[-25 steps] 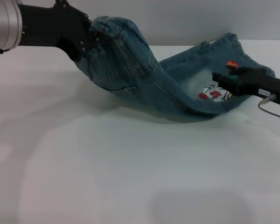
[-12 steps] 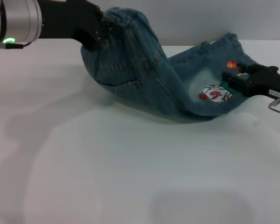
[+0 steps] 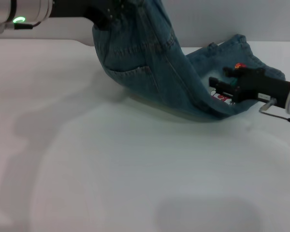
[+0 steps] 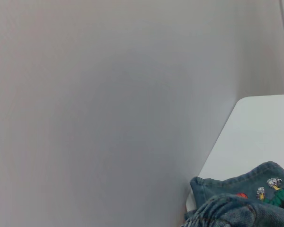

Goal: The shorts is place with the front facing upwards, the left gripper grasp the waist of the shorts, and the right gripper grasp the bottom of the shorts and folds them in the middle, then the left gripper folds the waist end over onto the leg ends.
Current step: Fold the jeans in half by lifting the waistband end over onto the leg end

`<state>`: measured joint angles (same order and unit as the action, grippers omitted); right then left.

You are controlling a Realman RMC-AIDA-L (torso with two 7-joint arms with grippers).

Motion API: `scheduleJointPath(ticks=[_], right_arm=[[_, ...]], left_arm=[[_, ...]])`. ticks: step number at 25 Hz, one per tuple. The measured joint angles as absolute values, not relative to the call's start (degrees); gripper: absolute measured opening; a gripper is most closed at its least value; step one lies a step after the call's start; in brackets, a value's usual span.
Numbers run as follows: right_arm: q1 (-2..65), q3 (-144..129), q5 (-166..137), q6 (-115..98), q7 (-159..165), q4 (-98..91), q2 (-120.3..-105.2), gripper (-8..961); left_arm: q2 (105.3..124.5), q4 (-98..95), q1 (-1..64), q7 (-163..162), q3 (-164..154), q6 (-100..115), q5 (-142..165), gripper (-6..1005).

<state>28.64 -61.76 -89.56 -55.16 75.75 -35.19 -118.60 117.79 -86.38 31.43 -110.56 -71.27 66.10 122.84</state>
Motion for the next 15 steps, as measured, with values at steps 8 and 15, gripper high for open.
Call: scheduleJointPath(ticks=[8, 15], right_arm=[[32.9, -63.4, -89.5, -54.9, 75.8, -30.1, -118.77, 518], [36.2, -65.3, -89.1, -55.3, 76.0, -27.9, -119.12, 518]], left_arm=[[117.63, -83.2, 34.2, -108.0, -70.7, 65.6, 122.9, 71], [117.71, -85.2, 34.0, -107.9, -71.1, 66.2, 122.4, 71]])
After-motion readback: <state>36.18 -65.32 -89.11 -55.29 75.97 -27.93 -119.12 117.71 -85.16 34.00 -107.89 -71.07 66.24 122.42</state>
